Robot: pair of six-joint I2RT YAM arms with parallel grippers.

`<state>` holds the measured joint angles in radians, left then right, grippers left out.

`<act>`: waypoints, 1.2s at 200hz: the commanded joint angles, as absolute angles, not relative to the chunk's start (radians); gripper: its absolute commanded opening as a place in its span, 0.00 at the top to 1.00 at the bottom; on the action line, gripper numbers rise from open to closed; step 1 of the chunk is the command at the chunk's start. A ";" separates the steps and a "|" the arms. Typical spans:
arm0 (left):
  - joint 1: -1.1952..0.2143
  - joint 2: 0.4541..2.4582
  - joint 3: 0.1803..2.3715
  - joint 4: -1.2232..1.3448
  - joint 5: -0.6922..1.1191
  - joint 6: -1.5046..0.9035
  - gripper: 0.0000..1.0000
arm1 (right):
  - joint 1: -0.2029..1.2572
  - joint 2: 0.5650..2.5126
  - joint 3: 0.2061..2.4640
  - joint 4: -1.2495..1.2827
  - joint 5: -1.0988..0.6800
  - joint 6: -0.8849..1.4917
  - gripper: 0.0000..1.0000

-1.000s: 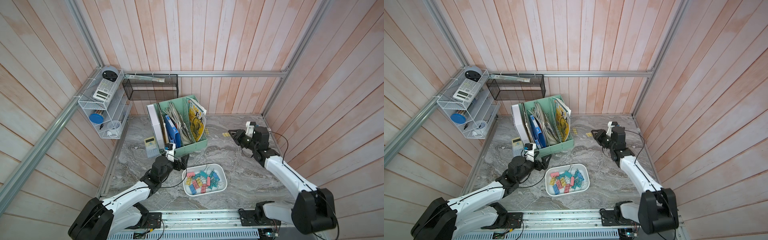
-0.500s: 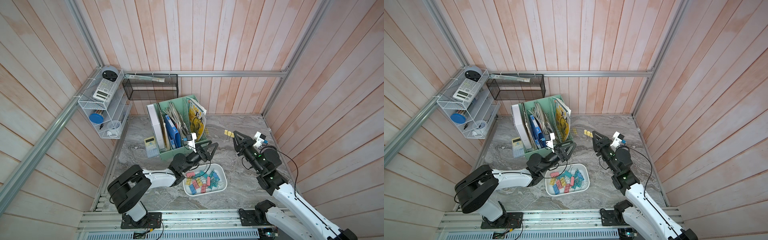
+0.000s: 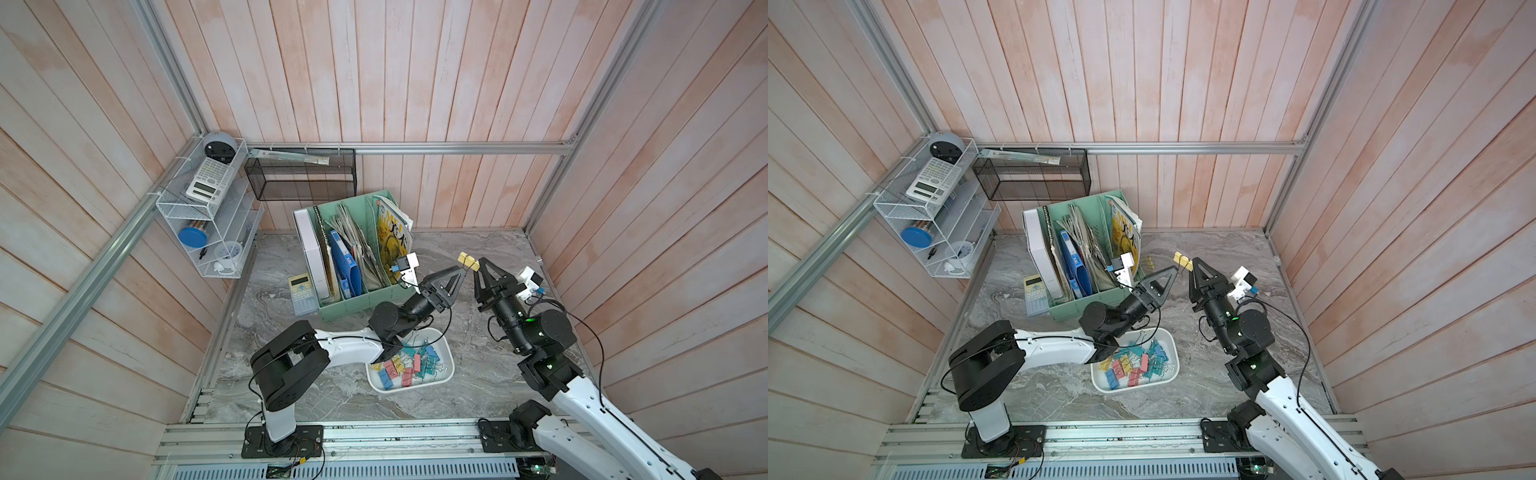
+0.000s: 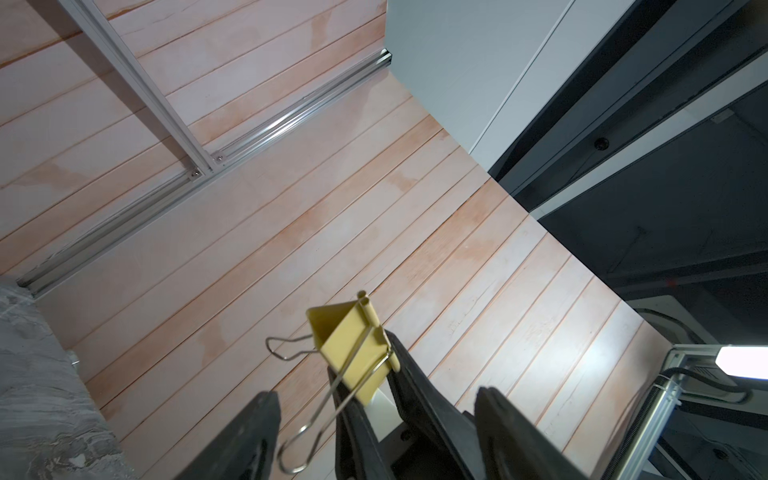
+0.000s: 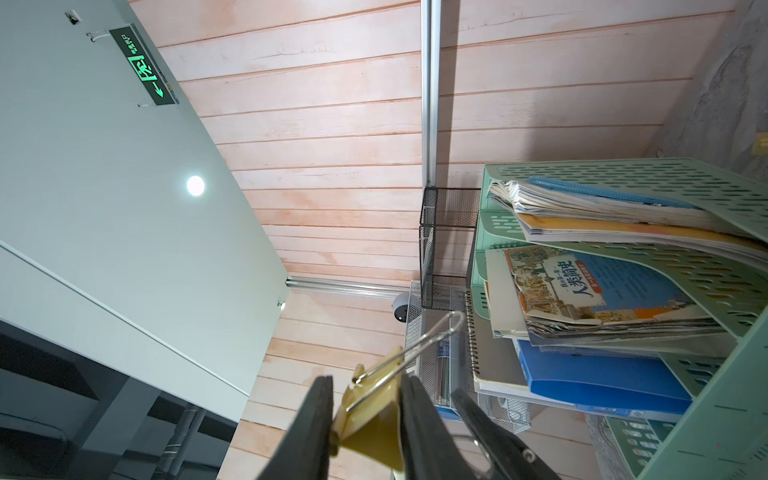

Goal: Put the binder clips in the storage box
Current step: Place the binder clip in the storage box.

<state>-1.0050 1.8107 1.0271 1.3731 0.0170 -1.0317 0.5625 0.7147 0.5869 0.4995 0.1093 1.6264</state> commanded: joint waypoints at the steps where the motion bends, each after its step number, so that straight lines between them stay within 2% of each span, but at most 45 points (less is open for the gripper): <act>1: -1.017 1.825 1.066 1.402 0.011 -1.061 0.27 | 0.580 0.699 0.640 0.517 0.140 1.600 0.87; 44: -1.048 1.811 1.085 1.401 0.047 -1.051 0.51 | 0.582 0.696 0.630 0.537 0.147 1.606 0.88; 95: -1.051 1.797 1.083 1.400 0.022 -1.042 0.88 | 0.625 0.684 0.615 0.531 0.130 1.578 0.88; 114: -1.051 1.787 1.067 1.401 0.022 -1.029 1.00 | 0.631 0.664 0.604 0.490 0.127 1.561 0.87; 142: -1.051 1.753 1.013 1.399 0.010 -0.986 1.00 | 0.631 0.620 0.578 0.437 0.152 1.560 0.82; 156: -1.051 1.736 0.980 1.400 0.003 -0.966 1.00 | 0.632 0.605 0.577 0.415 0.151 1.534 0.66; 164: -1.048 1.725 0.958 1.398 -0.001 -0.961 1.00 | 0.631 0.602 0.578 0.415 0.142 1.499 0.49; 171: -1.046 1.710 0.932 1.383 -0.007 -0.959 1.00 | 0.631 0.599 0.579 0.419 0.135 1.466 0.30; 180: -1.040 1.682 0.892 1.338 -0.013 -0.951 1.00 | 0.630 0.595 0.584 0.414 0.116 1.343 0.18; 199: -1.034 1.554 0.817 1.091 -0.051 -0.895 1.00 | 0.616 0.570 0.674 0.145 0.056 1.100 0.12; 222: -1.070 1.376 0.925 0.319 -0.181 -0.753 1.00 | 0.612 0.590 0.824 -0.254 0.072 0.809 0.10; 240: -1.136 1.382 1.143 -0.282 -0.351 -0.667 1.00 | 0.611 0.609 0.873 -0.415 0.104 0.678 0.10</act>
<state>-1.0691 1.4090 0.9199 0.5766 -0.1463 -0.8326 0.6178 0.5999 0.7986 -0.0574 0.0895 1.0039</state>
